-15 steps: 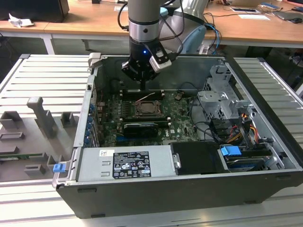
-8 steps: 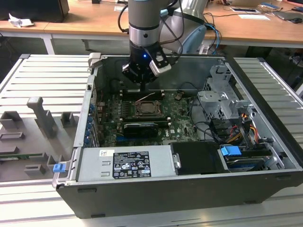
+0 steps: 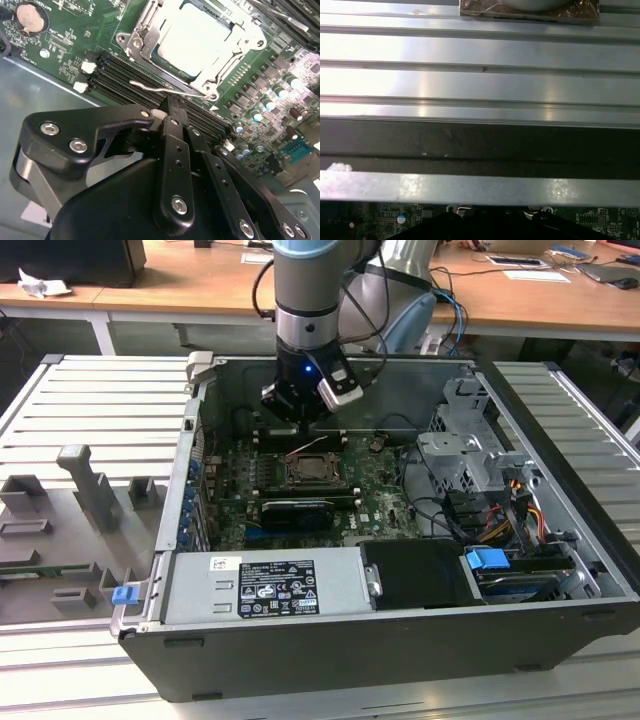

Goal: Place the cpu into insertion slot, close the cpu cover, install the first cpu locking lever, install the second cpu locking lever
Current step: 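Install the first cpu locking lever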

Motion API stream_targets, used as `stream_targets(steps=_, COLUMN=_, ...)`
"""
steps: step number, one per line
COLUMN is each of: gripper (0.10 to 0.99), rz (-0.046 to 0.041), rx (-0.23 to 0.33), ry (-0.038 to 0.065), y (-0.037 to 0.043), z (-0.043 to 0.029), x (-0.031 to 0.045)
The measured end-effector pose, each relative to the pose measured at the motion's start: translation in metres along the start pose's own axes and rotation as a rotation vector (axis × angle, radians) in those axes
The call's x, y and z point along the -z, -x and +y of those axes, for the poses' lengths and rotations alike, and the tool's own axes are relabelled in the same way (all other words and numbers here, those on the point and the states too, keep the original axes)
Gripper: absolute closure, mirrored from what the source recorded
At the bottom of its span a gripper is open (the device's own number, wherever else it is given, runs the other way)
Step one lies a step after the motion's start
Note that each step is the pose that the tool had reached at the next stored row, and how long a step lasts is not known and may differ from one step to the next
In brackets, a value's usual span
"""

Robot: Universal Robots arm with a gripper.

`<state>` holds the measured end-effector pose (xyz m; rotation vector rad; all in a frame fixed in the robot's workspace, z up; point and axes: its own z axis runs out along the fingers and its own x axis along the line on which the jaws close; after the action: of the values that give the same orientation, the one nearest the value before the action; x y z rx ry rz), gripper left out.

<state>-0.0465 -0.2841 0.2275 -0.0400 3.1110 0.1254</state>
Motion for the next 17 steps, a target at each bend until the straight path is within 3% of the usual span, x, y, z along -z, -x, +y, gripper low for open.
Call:
stream_targets(steps=6, gripper=0.98, rz=-0.0001, rx=0.0, ry=0.0, y=0.0086, z=0.0, x=-0.0045)
stream_targets(steps=11, gripper=0.98, rz=-0.0001, rx=0.0, ry=0.0, y=0.0225, z=-0.0004, x=-0.0107)
stream_targets(steps=17, gripper=0.98, rz=0.0, rx=0.0, ry=0.0, y=0.027, z=-0.0009, x=-0.0157)
